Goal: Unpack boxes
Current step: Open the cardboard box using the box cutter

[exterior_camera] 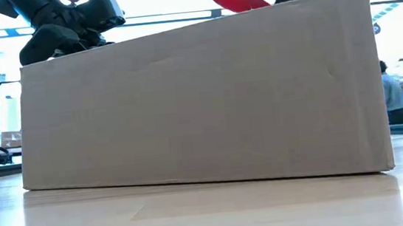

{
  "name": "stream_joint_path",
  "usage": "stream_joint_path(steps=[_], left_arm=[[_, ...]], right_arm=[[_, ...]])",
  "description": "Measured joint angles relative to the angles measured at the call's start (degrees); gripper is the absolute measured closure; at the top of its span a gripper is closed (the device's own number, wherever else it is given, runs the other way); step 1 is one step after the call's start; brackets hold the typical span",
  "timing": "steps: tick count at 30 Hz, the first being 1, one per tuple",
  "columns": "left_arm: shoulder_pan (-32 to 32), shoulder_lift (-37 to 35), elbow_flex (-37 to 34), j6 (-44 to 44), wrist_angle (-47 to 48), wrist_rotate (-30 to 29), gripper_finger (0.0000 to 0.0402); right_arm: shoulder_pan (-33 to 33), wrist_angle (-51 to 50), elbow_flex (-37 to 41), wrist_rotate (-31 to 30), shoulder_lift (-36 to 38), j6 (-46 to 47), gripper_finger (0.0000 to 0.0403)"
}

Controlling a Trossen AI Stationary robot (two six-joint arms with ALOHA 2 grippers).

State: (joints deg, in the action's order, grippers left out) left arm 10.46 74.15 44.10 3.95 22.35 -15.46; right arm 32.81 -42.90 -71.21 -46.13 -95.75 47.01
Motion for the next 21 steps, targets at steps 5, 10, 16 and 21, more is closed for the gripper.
stream_joint_path(steps=[5,10,16,21], left_arm=[[0.0,0.0,0.0,0.0,0.0,0.0,0.0338],[0.0,0.0,0.0,0.0,0.0,0.2,0.0338],[0.0,0.0,0.0,-0.1,0.0,1.0,0.0338],[0.0,0.0,0.0,0.0,0.2,1.4,0.0338]], right_arm=[[-0.3,4.9,2.5,0.8,0.0,-1.9,0.0384],[-0.9,10.0,4.7,1.1,0.0,-5.9,0.0384],[-2.2,16.8,8.8,2.1,0.0,-7.9,0.0384],[-3.9,28.8,13.2,4.4,0.0,-12.5,0.0384]])
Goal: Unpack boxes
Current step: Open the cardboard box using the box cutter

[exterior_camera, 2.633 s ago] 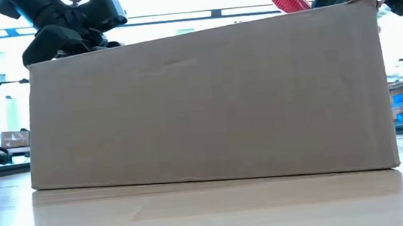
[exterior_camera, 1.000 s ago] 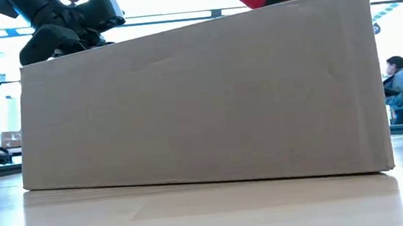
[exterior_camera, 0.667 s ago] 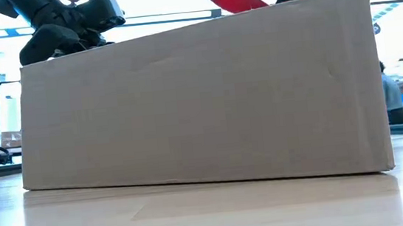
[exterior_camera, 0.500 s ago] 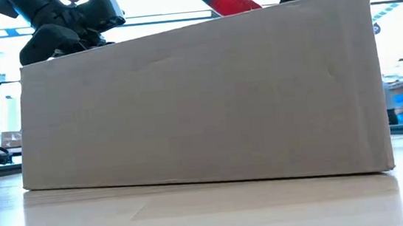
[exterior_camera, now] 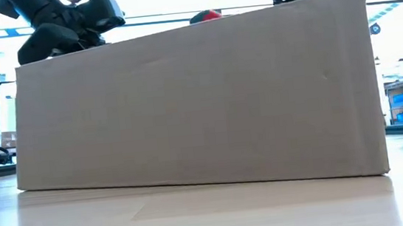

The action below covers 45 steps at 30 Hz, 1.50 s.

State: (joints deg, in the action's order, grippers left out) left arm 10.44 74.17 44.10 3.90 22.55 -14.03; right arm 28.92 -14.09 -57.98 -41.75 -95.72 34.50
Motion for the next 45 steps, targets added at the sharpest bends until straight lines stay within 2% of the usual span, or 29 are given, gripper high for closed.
stream_joint_path(steps=[6,24,28,34,45], left_arm=[[0.0,0.0,0.0,0.0,0.1,0.1,0.0338],[0.0,0.0,0.0,-0.6,-0.5,0.1,0.0338],[0.1,0.0,0.0,-0.6,-0.4,0.1,0.0338],[0.1,0.0,0.0,-0.5,-0.4,0.1,0.0338],[0.2,0.0,0.0,-0.5,-0.3,0.1,0.0338]], right_arm=[[-2.4,10.1,1.7,1.8,0.0,-6.8,0.0384],[-2.0,7.6,-8.4,1.4,0.0,-16.5,0.0384],[-1.2,1.0,-10.6,1.1,0.0,-15.1,0.0384],[0.8,-10.1,-11.4,-0.6,0.3,-6.8,0.0384],[1.3,-13.4,-8.3,0.7,0.6,-0.4,0.0384]])
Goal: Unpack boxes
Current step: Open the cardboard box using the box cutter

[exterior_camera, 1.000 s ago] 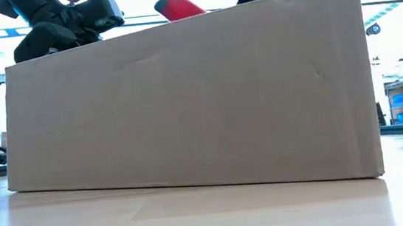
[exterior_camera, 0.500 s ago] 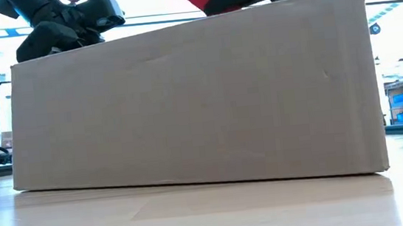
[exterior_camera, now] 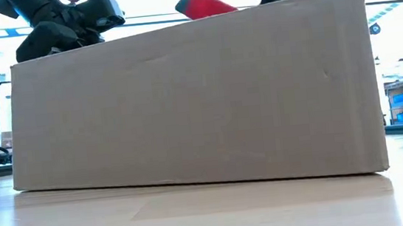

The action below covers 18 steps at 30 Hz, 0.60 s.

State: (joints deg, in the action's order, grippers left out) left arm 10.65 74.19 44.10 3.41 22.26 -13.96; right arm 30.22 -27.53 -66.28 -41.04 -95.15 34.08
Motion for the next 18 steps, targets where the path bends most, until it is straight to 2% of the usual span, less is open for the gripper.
stream_joint_path(steps=[8,18], left_arm=[[0.0,0.0,0.0,0.3,-0.1,0.0,0.0338],[0.0,0.0,0.0,0.4,0.1,1.6,0.0338]], right_arm=[[-1.0,7.1,5.9,-1.0,0.0,1.9,0.0384],[-5.5,35.4,14.0,-0.7,0.0,-11.3,0.0384]])
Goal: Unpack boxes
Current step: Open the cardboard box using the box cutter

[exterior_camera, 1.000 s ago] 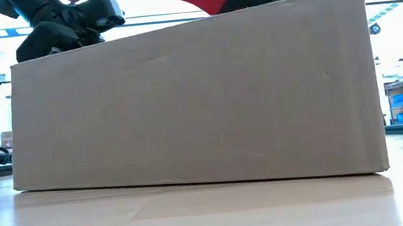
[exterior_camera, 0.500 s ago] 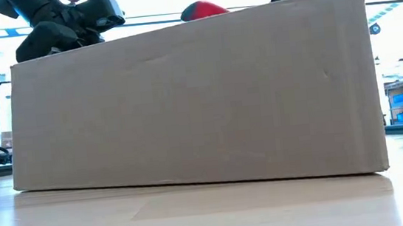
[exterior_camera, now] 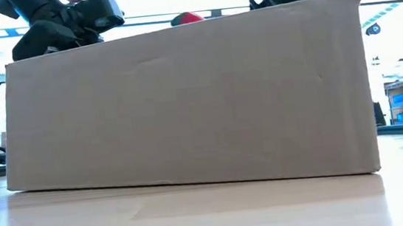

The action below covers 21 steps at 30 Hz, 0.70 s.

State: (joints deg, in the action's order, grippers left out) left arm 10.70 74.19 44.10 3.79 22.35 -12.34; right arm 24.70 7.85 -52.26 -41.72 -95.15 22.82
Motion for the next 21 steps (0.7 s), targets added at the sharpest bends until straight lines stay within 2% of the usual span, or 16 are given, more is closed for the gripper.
stream_joint_path(steps=[12,21], left_arm=[[0.0,0.0,0.0,-0.1,-0.9,0.3,0.0338],[0.0,0.0,0.0,-0.3,-0.8,0.5,0.0338]], right_arm=[[-2.6,14.9,0.0,3.2,-0.1,-11.0,0.0384],[-1.2,9.5,0.0,2.7,1.9,-9.4,0.0384]])
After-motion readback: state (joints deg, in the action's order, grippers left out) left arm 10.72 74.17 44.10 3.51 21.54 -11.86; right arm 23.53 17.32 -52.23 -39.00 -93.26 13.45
